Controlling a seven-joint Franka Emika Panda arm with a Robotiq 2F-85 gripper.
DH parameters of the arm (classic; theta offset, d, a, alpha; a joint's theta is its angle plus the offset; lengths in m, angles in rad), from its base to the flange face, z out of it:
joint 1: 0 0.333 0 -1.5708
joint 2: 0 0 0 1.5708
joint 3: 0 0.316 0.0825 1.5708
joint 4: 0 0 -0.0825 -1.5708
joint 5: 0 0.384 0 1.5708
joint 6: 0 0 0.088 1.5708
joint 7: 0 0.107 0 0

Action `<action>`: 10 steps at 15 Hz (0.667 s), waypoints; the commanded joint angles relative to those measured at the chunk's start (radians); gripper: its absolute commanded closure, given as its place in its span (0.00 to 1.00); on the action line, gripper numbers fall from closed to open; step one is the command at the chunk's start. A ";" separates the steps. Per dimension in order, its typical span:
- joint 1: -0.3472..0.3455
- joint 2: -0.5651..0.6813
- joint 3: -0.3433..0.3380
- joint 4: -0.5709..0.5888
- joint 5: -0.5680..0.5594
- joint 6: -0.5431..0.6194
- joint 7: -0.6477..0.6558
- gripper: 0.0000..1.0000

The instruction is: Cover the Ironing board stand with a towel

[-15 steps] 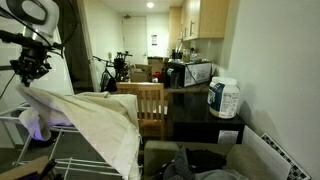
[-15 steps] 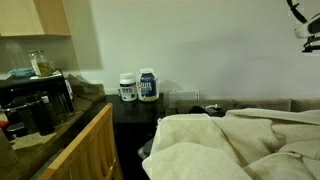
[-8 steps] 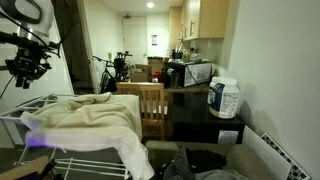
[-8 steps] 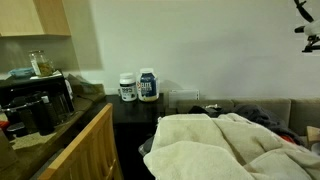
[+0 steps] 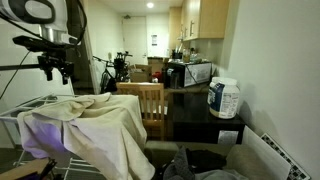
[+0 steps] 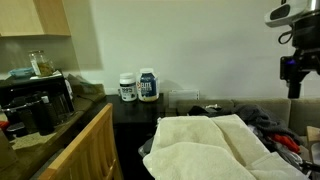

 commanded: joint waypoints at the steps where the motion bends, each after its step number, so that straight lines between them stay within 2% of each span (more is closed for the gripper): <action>1: -0.051 -0.018 -0.030 -0.063 -0.039 0.106 -0.013 0.00; 10: -0.214 0.079 -0.106 -0.117 -0.169 0.366 0.068 0.00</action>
